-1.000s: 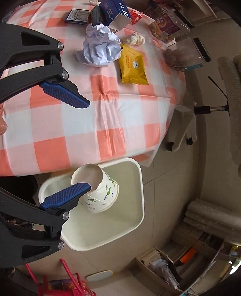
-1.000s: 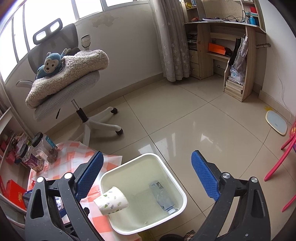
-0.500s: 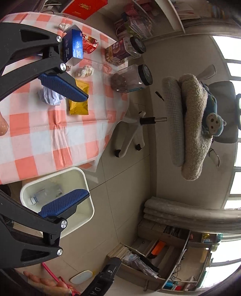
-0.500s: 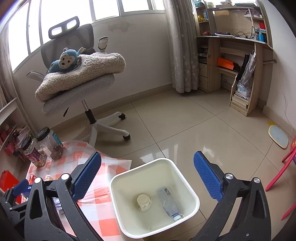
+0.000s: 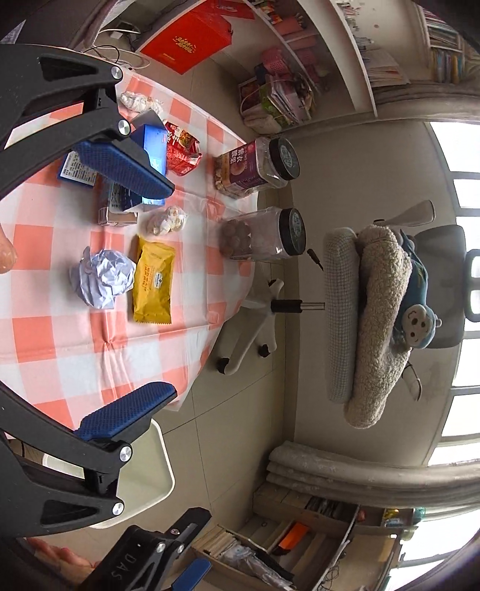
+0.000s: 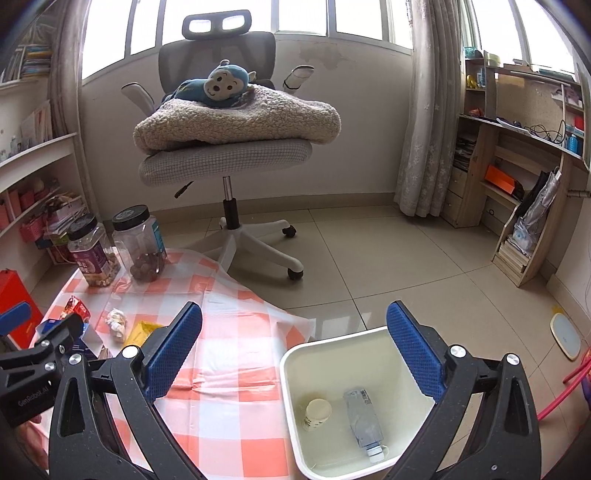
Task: Collect trash
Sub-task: 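Move both open grippers back over the table, then grasp the crumpled white paper with the right gripper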
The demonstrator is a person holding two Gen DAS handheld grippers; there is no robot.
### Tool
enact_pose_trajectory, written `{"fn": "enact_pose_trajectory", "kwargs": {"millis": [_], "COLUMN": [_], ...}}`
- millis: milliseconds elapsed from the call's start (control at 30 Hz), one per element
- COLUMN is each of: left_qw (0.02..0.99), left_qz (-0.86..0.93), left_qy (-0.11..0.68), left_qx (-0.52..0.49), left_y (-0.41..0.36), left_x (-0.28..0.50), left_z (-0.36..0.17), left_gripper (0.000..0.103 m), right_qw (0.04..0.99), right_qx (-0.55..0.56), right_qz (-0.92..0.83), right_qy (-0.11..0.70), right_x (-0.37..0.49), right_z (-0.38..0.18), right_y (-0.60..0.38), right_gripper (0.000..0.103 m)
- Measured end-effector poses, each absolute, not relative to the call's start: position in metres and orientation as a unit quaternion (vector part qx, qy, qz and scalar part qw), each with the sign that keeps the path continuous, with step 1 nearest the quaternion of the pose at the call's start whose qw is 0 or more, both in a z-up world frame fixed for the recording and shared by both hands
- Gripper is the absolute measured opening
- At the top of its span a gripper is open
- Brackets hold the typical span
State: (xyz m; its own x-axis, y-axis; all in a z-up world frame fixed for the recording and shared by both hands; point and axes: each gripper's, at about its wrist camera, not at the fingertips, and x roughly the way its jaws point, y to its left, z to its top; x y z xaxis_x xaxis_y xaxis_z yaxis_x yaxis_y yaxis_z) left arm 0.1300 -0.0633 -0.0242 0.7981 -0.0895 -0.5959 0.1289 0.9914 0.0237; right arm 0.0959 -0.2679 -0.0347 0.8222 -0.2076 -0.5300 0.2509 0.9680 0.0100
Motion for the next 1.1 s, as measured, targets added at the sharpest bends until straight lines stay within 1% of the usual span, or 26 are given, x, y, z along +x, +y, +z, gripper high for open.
{"fn": "enact_pose_trajectory", "kwargs": {"millis": [133, 367, 567, 767, 800, 867, 900, 933, 967, 1000, 1100], "left_qw": [0.942, 0.921, 0.912, 0.904, 0.903, 0.899, 0.897, 0.894, 0.892, 0.888, 0.871], "left_qz": [-0.027, 0.034, 0.072, 0.098, 0.102, 0.11, 0.116, 0.122, 0.127, 0.134, 0.157], "left_qy": [0.334, 0.383, 0.388, 0.393, 0.394, 0.399, 0.402, 0.405, 0.41, 0.415, 0.438], "left_qx": [-0.001, -0.066, -0.112, -0.137, -0.14, -0.143, -0.144, -0.145, -0.145, -0.146, -0.156], "left_y": [-0.025, 0.05, 0.103, 0.137, 0.142, 0.151, 0.156, 0.161, 0.166, 0.171, 0.192], "left_x": [0.141, 0.157, 0.16, 0.171, 0.174, 0.179, 0.182, 0.185, 0.189, 0.193, 0.205], "left_z": [-0.021, -0.025, -0.023, -0.023, -0.024, -0.027, -0.029, -0.032, -0.035, -0.038, -0.054], "left_gripper": [0.096, 0.096, 0.096, 0.096, 0.096, 0.096, 0.096, 0.096, 0.096, 0.096, 0.096], "right_qw": [0.951, 0.929, 0.9, 0.881, 0.879, 0.874, 0.869, 0.863, 0.858, 0.855, 0.862], "right_qx": [0.031, 0.007, -0.001, 0.008, 0.012, 0.021, 0.023, 0.026, 0.032, 0.037, 0.033], "right_qz": [-0.087, -0.01, 0.042, 0.054, 0.053, 0.054, 0.059, 0.068, 0.077, 0.082, 0.089], "right_qy": [0.295, 0.369, 0.433, 0.469, 0.473, 0.483, 0.491, 0.5, 0.508, 0.51, 0.497], "right_x": [0.112, 0.142, 0.164, 0.187, 0.191, 0.198, 0.202, 0.206, 0.208, 0.209, 0.207], "right_z": [-0.046, -0.081, -0.118, -0.145, -0.149, -0.154, -0.157, -0.16, -0.164, -0.165, -0.158], "right_y": [-0.238, -0.173, -0.124, -0.094, -0.093, -0.09, -0.089, -0.087, -0.085, -0.084, -0.08], "right_gripper": [0.096, 0.096, 0.096, 0.096, 0.095, 0.082, 0.06, 0.031, 0.023, 0.02, 0.019]}}
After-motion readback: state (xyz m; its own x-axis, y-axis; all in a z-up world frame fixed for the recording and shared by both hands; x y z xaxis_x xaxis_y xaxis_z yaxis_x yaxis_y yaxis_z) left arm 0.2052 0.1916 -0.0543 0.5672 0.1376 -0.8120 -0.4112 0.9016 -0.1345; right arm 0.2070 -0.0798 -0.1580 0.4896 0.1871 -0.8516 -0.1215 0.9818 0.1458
